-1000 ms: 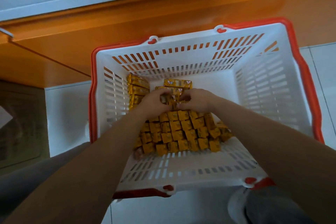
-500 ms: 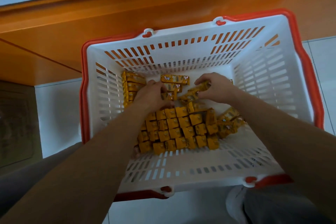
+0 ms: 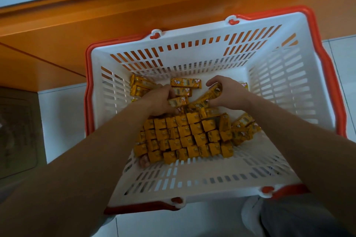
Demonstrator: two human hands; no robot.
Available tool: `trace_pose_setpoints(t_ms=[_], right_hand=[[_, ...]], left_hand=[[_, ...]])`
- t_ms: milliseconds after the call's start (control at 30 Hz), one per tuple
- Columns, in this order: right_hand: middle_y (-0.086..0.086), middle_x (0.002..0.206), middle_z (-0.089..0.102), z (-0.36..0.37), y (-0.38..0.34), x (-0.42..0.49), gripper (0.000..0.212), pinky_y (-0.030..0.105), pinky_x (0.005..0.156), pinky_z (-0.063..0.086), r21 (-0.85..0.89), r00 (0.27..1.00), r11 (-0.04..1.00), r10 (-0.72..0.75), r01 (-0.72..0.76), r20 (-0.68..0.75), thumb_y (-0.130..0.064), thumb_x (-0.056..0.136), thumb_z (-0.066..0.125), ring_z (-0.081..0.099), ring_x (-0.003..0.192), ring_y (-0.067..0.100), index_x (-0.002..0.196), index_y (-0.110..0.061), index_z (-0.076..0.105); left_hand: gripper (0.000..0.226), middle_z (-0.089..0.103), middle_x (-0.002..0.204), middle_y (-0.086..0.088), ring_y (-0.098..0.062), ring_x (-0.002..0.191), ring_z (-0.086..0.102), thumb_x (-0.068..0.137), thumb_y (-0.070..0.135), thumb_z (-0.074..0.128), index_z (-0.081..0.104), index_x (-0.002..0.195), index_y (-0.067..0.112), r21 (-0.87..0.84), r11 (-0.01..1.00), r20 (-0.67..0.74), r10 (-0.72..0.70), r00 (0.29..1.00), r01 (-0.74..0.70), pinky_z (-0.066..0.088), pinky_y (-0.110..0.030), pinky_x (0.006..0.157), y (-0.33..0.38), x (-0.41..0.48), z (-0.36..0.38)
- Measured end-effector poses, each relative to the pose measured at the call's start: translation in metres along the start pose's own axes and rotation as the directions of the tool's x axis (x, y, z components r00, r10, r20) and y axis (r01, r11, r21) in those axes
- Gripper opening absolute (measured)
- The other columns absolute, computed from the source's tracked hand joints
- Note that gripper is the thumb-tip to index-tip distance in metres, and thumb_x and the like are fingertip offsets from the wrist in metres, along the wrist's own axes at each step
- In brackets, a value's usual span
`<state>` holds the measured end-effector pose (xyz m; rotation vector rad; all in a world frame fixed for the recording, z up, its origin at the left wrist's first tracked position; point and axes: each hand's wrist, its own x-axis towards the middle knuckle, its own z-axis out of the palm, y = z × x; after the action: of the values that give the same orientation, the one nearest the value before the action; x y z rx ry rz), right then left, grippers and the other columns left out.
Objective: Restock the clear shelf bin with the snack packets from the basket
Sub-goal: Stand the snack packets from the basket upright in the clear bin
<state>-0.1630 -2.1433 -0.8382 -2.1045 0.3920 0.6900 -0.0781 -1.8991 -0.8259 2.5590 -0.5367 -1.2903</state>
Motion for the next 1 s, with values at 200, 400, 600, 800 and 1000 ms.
trace_pose_setpoints(t_ms=[200, 400, 600, 800, 1000], right_hand=[[0.0, 0.088, 0.063, 0.002, -0.008, -0.002, 0.06, 0.019, 0.053, 0.046, 0.052, 0.999, 0.998, -0.029, 0.028, 0.024, -0.025, 0.073, 0.085, 0.06, 0.065, 0.009, 0.121, -0.039, 0.052], [-0.003, 0.087, 0.058, 0.003, -0.008, -0.003, 0.062, 0.019, 0.057, 0.048, 0.129, 1.0, 0.991, -0.028, 0.029, -0.011, -0.023, 0.073, 0.085, 0.06, 0.071, 0.008, 0.124, -0.036, 0.052], [-0.009, 0.117, 0.054, -0.012, -0.019, -0.01, 0.057, 0.024, 0.077, 0.054, 0.198, 0.995, 0.977, -0.066, 0.081, -0.081, -0.015, 0.077, 0.083, 0.061, 0.095, 0.011, 0.124, -0.03, 0.054], [-0.007, 0.129, 0.053, -0.049, -0.051, -0.038, 0.045, 0.03, 0.078, 0.054, 0.271, 0.992, 0.954, -0.122, 0.125, -0.03, -0.011, 0.082, 0.077, 0.061, 0.1, 0.015, 0.119, -0.03, 0.059], [-0.009, 0.097, 0.07, -0.075, -0.119, -0.093, 0.046, 0.022, 0.064, 0.054, 0.577, 0.993, 0.812, -0.114, 0.089, 0.006, -0.02, 0.084, 0.078, 0.07, 0.076, 0.005, 0.123, -0.026, 0.055]], left_hand=[[0.061, 0.062, 0.133, -0.006, -0.024, 0.12, 0.057, 0.08, 0.037, 0.085, 0.063, 0.133, 0.015, -0.065, 0.997, -0.007, -0.029, 1.0, 0.029, 0.047, -0.032, 0.095, -0.004, 0.0, -0.003], [0.061, 0.056, 0.136, -0.005, -0.022, 0.111, 0.054, 0.085, 0.042, 0.08, 0.05, 0.134, 0.021, -0.009, 0.999, 0.133, -0.038, 0.99, 0.04, 0.044, -0.029, 0.079, -0.004, 0.003, -0.004], [0.064, 0.057, 0.141, -0.005, -0.024, 0.122, 0.056, 0.087, 0.032, 0.08, 0.051, 0.142, 0.018, -0.104, 0.995, 0.069, 0.014, 0.998, -0.007, 0.044, -0.031, 0.091, 0.0, -0.003, -0.011], [0.062, 0.062, 0.129, -0.006, -0.024, 0.113, 0.063, 0.091, 0.035, 0.075, 0.047, 0.144, 0.02, -0.496, 0.868, -0.078, -0.079, 0.994, 0.03, 0.057, -0.044, 0.094, 0.022, -0.044, -0.049], [0.025, 0.079, 0.104, -0.001, -0.018, 0.091, 0.077, 0.096, 0.024, 0.069, 0.063, 0.119, 0.018, -0.843, 0.537, 0.022, 0.094, 0.995, -0.032, 0.062, -0.034, 0.066, 0.082, -0.13, -0.086]])
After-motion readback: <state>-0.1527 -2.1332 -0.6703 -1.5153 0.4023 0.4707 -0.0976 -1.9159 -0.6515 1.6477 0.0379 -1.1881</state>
